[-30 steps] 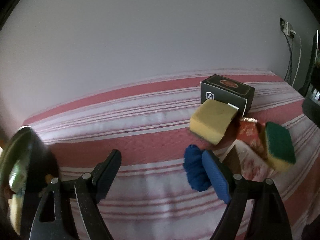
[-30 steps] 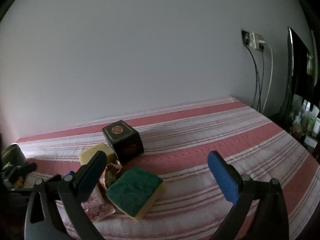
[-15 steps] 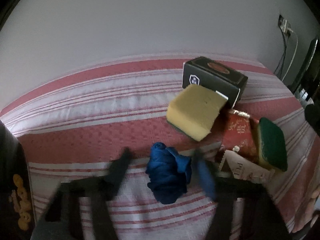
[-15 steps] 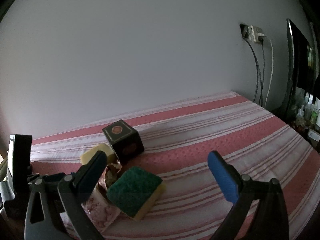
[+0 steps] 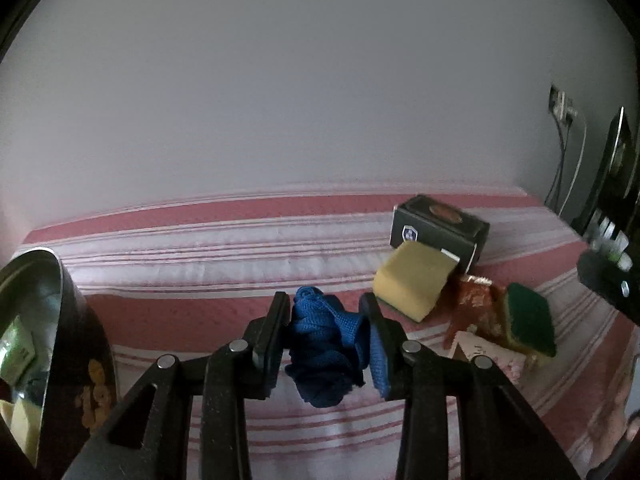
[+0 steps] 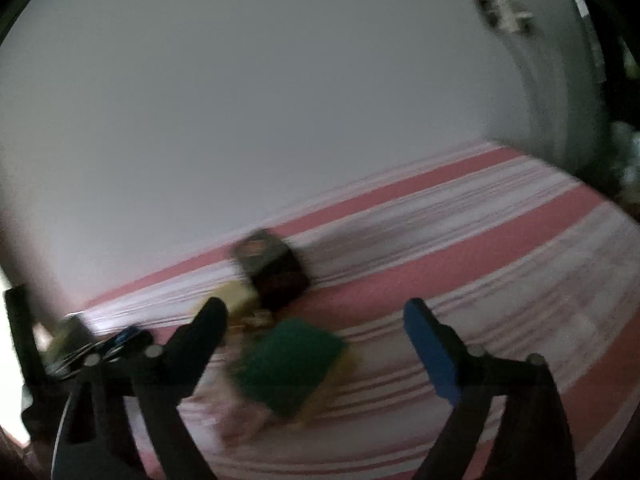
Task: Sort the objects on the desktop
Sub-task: 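Grasp the blue sock with the left gripper while the right gripper grasps the floral snack packet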
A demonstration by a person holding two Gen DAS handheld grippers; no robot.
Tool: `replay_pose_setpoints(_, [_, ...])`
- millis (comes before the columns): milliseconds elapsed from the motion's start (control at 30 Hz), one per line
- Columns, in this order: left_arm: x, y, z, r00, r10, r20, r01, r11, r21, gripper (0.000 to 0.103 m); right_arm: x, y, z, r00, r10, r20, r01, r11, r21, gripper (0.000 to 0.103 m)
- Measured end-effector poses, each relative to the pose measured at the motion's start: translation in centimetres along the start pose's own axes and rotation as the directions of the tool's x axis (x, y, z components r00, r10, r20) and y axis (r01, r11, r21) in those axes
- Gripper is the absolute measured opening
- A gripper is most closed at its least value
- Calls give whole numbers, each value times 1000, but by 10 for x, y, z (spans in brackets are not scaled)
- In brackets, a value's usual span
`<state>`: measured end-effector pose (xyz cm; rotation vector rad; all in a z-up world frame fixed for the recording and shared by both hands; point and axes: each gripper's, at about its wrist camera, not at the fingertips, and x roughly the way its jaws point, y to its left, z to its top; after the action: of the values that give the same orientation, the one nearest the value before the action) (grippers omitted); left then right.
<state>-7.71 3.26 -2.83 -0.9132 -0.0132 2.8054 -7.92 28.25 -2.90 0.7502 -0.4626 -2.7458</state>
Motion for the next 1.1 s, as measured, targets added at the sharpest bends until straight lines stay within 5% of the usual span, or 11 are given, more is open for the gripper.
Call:
replay_pose_setpoints(100, [-4, 8, 0, 1000, 13, 12, -13, 1000, -23, 38, 1, 35, -9, 997, 66, -31, -70, 981, -183, 89])
replay_pose_setpoints(267, [-16, 17, 5, 997, 35, 71, -33, 999, -33, 38, 29, 75, -32, 980, -13, -197, -69, 912, -405, 60])
replay_pose_setpoints(433, [-18, 23, 7, 998, 27, 64, -23, 998, -52, 38, 48, 75, -36, 952, -45, -304, -92, 901, -424, 60])
replay_pose_setpoints(667, [-28, 24, 7, 997, 10, 71, -6, 999, -46, 38, 52, 108, -71, 906, -142, -398, -140, 787, -600, 58])
replay_pose_setpoints(767, [-30, 25, 7, 997, 13, 76, -10, 999, -45, 38, 57, 98, -65, 905, -144, -399, -105, 836, -539, 59])
replay_pose_setpoints(833, [-29, 26, 5, 997, 23, 77, -19, 999, -44, 38, 61, 89, -61, 904, -118, -410, -99, 877, -471, 50])
replay_pose_setpoints(1100, [-34, 33, 3, 996, 43, 82, -38, 997, -62, 38, 51, 94, -59, 921, -222, -320, 41, 872, -487, 37])
